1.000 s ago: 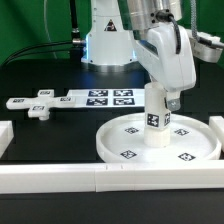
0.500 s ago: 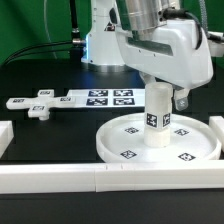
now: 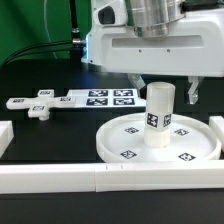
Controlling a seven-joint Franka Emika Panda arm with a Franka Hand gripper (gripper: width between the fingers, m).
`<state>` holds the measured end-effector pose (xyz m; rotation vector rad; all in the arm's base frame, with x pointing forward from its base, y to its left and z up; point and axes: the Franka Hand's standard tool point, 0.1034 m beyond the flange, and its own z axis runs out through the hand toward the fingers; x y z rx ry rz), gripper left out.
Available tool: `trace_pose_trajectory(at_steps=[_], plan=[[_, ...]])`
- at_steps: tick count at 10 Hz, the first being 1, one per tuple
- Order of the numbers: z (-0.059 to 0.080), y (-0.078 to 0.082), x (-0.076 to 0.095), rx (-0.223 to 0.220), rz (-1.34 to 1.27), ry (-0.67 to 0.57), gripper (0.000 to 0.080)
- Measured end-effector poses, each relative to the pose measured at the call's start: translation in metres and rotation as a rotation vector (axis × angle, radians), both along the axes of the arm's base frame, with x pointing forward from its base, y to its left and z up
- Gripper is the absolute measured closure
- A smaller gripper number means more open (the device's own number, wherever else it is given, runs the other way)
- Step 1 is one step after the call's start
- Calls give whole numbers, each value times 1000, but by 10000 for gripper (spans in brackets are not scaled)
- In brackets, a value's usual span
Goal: Assemble round table
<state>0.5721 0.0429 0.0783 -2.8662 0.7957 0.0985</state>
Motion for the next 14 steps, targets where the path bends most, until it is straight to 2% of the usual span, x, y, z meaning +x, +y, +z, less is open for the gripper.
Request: trace_pose_trajectory(at_steps=[6,10,14], plan=[[-1,-2,-1,6,395,-68,150],[2,-4,6,-41,791,-127,150],[2,-7,7,-44,1054,-162,150]])
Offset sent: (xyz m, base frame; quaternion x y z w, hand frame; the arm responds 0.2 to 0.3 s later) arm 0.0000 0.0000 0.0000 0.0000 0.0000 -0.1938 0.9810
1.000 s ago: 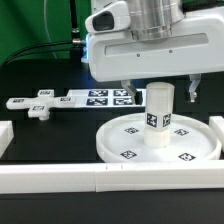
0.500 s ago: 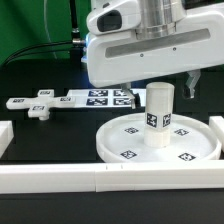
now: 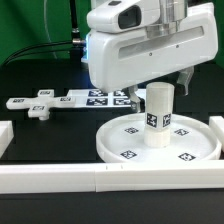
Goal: Assemble round table
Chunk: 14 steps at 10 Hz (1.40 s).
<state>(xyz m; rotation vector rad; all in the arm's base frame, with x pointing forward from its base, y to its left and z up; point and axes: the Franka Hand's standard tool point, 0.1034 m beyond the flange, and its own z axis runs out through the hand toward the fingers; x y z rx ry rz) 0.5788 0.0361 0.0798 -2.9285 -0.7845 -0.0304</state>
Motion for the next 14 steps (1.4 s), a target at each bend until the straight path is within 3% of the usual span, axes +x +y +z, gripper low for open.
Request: trace_pose_trajectory(at_steps=[9,14], plan=[[-2,-10,2,-27,538,-71,150],[-3,-22,2,-64,887,-81,150]])
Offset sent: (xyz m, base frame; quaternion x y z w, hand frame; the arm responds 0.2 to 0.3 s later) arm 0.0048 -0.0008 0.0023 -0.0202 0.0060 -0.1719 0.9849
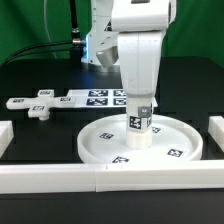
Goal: Assemble round table
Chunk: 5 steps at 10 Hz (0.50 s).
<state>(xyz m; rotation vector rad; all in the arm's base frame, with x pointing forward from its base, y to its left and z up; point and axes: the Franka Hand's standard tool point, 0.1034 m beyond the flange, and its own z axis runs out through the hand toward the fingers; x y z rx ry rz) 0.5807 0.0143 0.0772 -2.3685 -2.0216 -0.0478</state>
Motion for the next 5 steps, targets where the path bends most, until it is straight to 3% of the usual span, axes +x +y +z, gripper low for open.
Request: trace_pose_trajectory(at_steps=[5], plan=[[-3,-5,-4,-36,232,4,150]])
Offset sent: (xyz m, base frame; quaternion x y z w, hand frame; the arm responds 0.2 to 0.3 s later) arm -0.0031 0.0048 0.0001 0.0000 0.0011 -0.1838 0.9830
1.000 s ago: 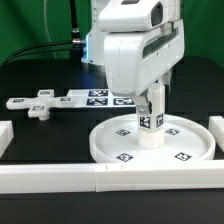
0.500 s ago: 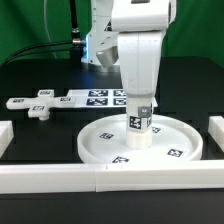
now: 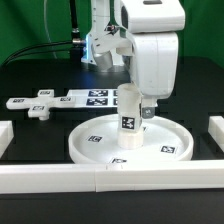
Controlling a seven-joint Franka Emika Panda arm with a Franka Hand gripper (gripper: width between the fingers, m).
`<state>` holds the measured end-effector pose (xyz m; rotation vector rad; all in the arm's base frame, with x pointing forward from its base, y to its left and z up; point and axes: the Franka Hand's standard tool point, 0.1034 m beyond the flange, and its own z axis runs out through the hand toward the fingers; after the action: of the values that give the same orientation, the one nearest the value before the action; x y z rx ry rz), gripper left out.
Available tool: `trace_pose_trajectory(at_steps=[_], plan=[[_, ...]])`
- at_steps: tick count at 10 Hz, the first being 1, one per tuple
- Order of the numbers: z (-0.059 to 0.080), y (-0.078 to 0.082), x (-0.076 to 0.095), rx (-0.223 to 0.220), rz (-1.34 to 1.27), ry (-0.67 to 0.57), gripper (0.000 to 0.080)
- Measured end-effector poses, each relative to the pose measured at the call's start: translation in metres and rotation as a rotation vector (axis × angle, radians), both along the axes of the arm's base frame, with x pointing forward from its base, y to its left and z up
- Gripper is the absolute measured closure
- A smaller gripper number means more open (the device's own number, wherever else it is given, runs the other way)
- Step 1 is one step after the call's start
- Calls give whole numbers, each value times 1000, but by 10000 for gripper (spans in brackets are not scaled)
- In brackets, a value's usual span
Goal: Assemble round table
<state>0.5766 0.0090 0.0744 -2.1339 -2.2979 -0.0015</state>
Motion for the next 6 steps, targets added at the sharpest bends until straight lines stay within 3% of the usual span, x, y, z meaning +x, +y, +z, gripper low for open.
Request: trace_pose_trajectory(at_steps=[6], plan=[[6,-3,-8,-10,-19,4,150]])
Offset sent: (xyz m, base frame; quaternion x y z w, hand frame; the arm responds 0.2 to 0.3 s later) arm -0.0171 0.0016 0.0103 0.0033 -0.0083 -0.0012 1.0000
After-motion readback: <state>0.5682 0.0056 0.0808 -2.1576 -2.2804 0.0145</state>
